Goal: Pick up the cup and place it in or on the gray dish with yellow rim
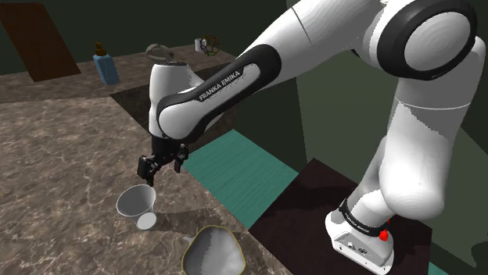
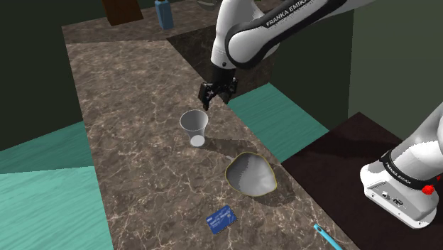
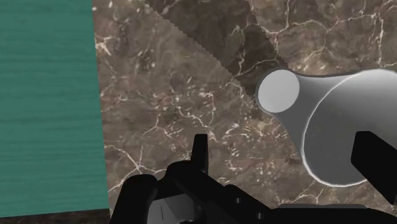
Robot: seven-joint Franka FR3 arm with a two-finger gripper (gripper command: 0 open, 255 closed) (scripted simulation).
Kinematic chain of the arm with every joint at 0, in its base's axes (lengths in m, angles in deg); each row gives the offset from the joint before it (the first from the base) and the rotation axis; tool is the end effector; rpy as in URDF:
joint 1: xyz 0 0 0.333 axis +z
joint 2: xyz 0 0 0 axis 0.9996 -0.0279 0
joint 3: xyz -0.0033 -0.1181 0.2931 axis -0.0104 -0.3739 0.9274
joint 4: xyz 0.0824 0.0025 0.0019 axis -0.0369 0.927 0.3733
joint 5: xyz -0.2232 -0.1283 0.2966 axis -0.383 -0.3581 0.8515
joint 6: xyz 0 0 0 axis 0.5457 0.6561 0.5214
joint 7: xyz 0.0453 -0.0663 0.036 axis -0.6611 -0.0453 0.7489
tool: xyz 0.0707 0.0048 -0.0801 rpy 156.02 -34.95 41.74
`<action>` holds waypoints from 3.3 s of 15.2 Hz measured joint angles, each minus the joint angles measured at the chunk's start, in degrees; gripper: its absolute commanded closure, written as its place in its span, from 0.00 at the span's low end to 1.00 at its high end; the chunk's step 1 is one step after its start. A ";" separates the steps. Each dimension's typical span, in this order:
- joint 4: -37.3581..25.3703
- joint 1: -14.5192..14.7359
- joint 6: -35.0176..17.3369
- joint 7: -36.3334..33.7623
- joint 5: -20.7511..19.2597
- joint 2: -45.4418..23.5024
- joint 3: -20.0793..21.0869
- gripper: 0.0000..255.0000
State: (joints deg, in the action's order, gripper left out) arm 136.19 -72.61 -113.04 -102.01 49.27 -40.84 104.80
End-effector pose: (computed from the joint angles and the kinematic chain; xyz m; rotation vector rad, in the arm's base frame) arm 0.5117 0.3394 0.3138 -2.8871 -0.1347 0.0328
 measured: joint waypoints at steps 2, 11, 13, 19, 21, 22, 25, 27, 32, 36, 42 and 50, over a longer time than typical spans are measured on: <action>-3.07 1.15 -1.00 -0.57 -0.44 -3.74 0.26 0.00; -5.97 3.39 -4.87 -1.77 -1.74 -10.26 -0.11 0.00; -5.94 3.48 -5.14 -1.81 -1.79 -10.50 -0.14 0.00; -5.97 3.50 -5.24 -1.80 -1.80 -10.60 -0.15 1.00; -5.97 3.50 -5.24 -1.80 -1.80 -10.60 -0.15 1.00; -5.97 3.49 -5.25 -1.80 -1.81 -10.59 -0.16 1.00; -5.97 3.50 -5.23 -1.81 -1.81 -10.61 -0.15 1.00; -5.97 3.51 -5.23 -1.81 -1.81 -10.62 -0.15 1.00; -6.12 3.33 -3.58 -2.08 -1.63 -9.05 0.03 1.00; -6.59 3.04 -1.19 -2.36 -1.38 -7.06 0.25 1.00; -7.43 2.74 2.26 -2.92 -1.04 -4.32 0.54 1.00; -9.45 2.38 7.32 -3.70 -0.71 -1.12 0.81 1.00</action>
State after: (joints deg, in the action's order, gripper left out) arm 126.74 -70.23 -105.71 -105.71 48.56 -41.96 105.61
